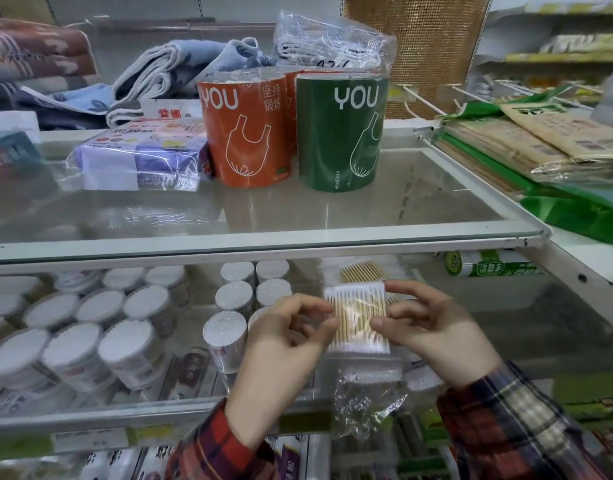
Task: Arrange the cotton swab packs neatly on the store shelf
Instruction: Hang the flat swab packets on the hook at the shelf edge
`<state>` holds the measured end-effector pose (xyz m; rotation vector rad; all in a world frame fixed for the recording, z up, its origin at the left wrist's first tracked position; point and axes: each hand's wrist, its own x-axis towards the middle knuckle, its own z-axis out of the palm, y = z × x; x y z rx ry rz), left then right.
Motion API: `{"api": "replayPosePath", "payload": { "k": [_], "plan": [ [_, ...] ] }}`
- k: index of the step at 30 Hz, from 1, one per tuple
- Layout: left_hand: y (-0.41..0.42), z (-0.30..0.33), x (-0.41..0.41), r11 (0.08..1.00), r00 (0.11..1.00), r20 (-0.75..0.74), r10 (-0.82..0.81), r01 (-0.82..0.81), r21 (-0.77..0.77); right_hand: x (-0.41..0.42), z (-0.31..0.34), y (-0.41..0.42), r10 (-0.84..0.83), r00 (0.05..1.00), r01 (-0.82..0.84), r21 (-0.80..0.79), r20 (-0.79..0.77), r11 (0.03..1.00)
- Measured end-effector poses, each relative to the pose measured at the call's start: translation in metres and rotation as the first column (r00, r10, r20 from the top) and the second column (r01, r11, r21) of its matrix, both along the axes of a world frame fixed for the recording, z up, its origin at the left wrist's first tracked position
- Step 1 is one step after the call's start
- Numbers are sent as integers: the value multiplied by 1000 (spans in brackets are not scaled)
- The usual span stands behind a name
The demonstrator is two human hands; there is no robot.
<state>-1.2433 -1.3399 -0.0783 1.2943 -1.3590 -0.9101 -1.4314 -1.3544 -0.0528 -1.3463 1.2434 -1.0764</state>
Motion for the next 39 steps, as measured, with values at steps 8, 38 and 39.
{"api": "replayPosePath", "payload": {
  "k": [8, 38, 39],
  "plan": [
    [3, 12, -7, 975, 946, -289, -148, 188, 116, 25, 5, 14, -300, 919, 182, -398, -257, 899],
    [-9, 5, 15, 928, 860, -422, -287, 359, 99, 13, -9, -2, 50, 995, -58, 99, 86, 993],
    [-9, 4, 14, 930, 865, -415, -282, 353, 104, 14, -10, 0, 70, 991, -82, 99, 113, 992]
  ]
}}
